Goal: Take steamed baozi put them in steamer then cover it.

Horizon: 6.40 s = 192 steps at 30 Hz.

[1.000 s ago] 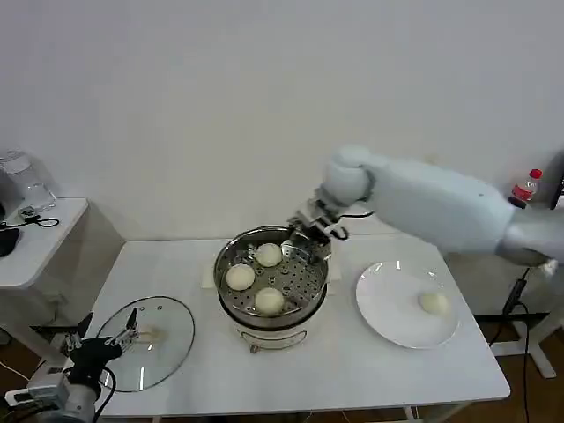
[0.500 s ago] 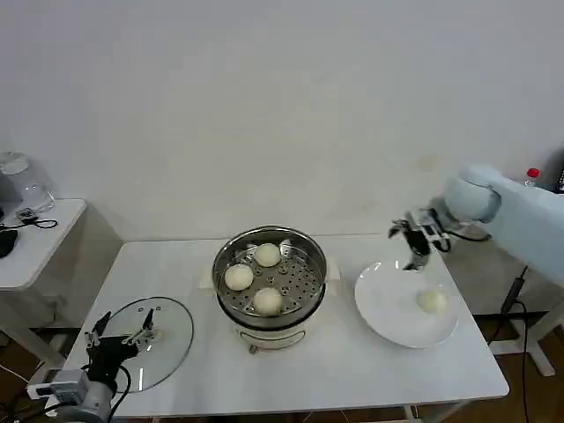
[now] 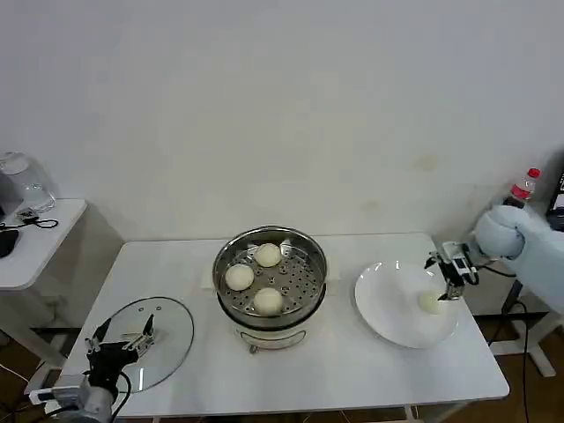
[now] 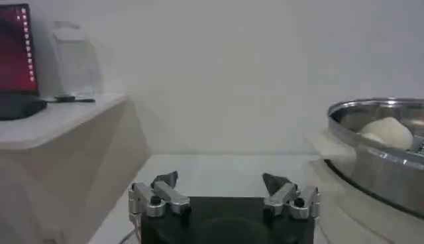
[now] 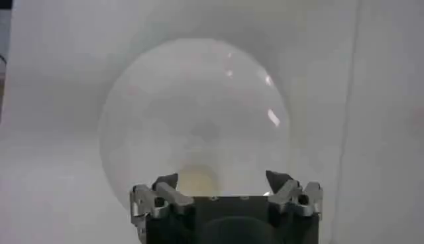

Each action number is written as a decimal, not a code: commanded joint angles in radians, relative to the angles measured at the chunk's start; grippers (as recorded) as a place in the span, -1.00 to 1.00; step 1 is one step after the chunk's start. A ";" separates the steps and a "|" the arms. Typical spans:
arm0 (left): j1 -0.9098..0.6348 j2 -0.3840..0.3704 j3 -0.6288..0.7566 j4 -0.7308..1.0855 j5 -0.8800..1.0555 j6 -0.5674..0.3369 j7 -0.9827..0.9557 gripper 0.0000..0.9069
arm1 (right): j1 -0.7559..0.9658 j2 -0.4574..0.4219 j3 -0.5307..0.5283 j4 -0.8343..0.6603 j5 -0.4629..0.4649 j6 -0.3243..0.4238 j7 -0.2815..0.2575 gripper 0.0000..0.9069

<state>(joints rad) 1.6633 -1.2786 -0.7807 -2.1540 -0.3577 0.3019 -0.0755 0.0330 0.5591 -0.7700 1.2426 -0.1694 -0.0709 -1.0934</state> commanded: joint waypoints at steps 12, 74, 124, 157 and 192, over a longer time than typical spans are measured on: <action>0.001 0.003 -0.006 0.014 0.000 0.000 0.000 1.00 | -0.173 0.166 0.190 -0.259 -0.126 0.046 0.005 1.00; -0.008 -0.003 -0.031 -0.019 0.000 0.000 -0.001 1.00 | 0.568 0.553 -0.429 0.132 0.590 -0.343 0.124 0.38; -0.010 -0.009 -0.042 -0.015 -0.006 -0.002 -0.001 1.00 | 0.400 0.563 -0.442 0.060 0.529 -0.401 0.170 1.00; -0.010 0.000 -0.017 0.042 0.255 -0.107 0.015 1.00 | -0.992 0.267 1.107 0.609 0.347 -0.001 1.014 1.00; -0.023 0.159 0.105 0.413 1.613 -0.379 -0.025 1.00 | -1.590 0.729 1.677 0.763 0.414 0.144 0.929 1.00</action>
<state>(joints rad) 1.6799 -1.1498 -0.7393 -1.8222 1.1026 -0.0572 -0.1208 -1.4586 1.2498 0.8244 1.9612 0.2351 0.0544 -0.1698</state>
